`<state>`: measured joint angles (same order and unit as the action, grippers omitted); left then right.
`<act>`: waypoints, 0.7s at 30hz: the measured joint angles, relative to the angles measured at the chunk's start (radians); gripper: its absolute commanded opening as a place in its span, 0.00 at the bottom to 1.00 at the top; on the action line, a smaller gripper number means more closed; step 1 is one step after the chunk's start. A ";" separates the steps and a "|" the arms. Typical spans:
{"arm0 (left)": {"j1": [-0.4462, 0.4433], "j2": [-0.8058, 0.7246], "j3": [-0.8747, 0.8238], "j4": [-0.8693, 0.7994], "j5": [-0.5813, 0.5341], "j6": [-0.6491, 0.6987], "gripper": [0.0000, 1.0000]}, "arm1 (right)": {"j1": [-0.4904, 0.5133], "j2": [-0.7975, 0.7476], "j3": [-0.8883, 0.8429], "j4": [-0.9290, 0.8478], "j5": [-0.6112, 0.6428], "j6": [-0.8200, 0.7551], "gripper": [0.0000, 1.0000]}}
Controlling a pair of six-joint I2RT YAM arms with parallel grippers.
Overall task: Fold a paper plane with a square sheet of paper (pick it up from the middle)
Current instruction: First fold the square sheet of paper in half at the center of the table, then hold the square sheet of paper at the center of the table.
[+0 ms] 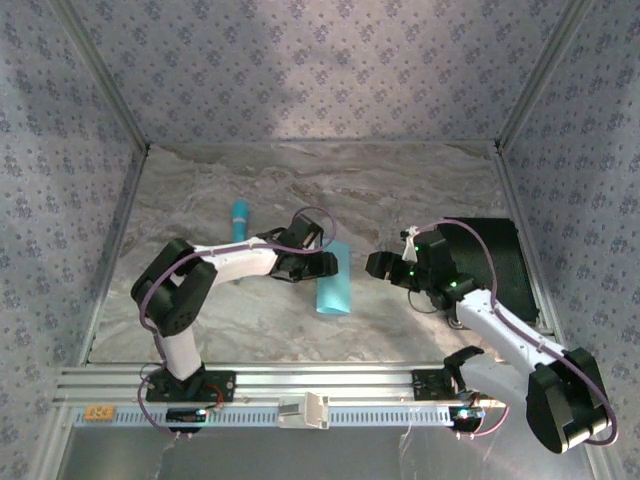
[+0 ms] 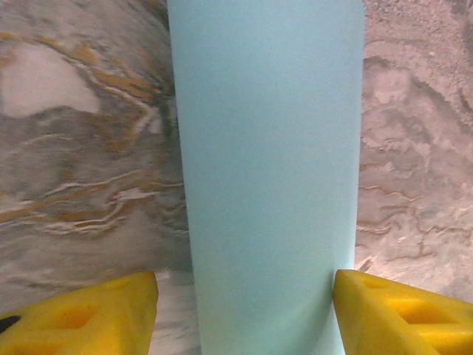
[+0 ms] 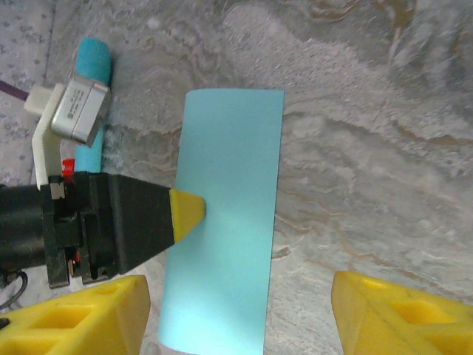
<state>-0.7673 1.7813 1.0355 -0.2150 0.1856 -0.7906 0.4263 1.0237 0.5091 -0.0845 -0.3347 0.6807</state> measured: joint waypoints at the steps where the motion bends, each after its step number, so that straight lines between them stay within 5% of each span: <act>1: 0.003 -0.002 0.000 -0.008 -0.003 0.010 0.61 | 0.003 0.010 0.000 0.007 -0.006 -0.001 0.67; 15: 0.016 0.015 0.006 -0.041 0.011 0.070 0.57 | 0.048 0.132 0.000 0.052 -0.029 0.002 0.66; 21: 0.021 0.026 0.021 -0.056 0.024 0.076 0.58 | 0.050 0.182 0.001 0.054 -0.028 0.011 0.55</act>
<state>-0.7460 1.8069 1.0561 -0.2707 0.2100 -0.7151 0.4759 1.2053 0.5098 -0.0303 -0.3630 0.6918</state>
